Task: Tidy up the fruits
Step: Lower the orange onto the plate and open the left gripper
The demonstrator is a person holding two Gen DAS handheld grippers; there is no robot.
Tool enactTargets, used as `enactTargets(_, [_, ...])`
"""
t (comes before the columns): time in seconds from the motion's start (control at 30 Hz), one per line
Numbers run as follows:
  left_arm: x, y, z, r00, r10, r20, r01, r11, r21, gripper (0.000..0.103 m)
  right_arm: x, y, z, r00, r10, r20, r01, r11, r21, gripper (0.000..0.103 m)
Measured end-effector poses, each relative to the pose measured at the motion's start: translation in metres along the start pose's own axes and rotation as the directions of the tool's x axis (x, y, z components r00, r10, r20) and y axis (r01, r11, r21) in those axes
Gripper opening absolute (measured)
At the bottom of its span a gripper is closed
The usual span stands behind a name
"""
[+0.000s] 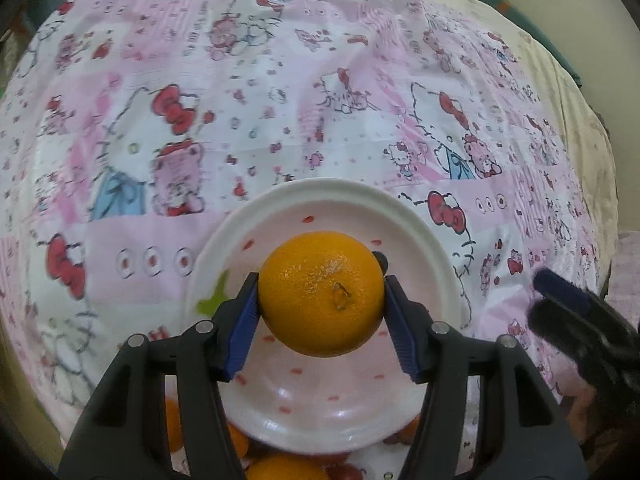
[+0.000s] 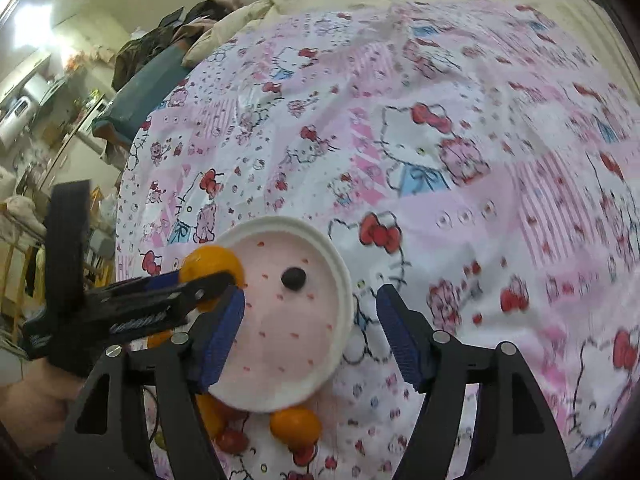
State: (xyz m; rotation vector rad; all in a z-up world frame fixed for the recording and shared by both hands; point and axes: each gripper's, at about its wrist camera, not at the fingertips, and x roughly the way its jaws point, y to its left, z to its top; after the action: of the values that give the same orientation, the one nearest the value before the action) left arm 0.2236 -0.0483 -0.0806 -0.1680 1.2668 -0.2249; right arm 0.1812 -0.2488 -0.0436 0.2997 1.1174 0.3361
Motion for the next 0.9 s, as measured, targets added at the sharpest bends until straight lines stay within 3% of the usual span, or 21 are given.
enactTargets(0.17, [0.019, 0.002, 0.005, 0.999, 0.0, -0.039, -0.001, 0.999, -0.043, 0.055, -0.003, -0.016, -0.005, 1.0, -0.014, -0.001, 0.014, 0.999, 0.052, 0.071])
enactTargets(0.4, [0.025, 0.009, 0.011, 1.0, 0.018, -0.022, -0.02, 0.996, -0.086, 0.056, -0.005, -0.021, 0.0, 1.0, 0.002, 0.019, -0.004, 0.998, 0.069, 0.071])
enactTargets(0.73, [0.027, 0.008, 0.015, 0.997, 0.05, -0.052, -0.054, 0.996, -0.073, 0.06, -0.018, -0.023, 0.005, 0.998, 0.0, 0.06, -0.004, 0.997, 0.072, 0.071])
enactTargets(0.8, [0.021, 0.007, 0.013, 0.998, 0.06, -0.031, -0.062, 0.996, -0.062, 0.076, -0.018, -0.023, 0.005, 0.998, -0.001, 0.059, -0.003, 0.997, 0.076, 0.071])
enactTargets(0.9, [0.007, 0.005, 0.012, 0.998, 0.055, 0.011, -0.054, 0.997, -0.053, 0.078, -0.02, -0.022, 0.006, 0.998, 0.008, 0.062, -0.012, 0.997, 0.078, 0.071])
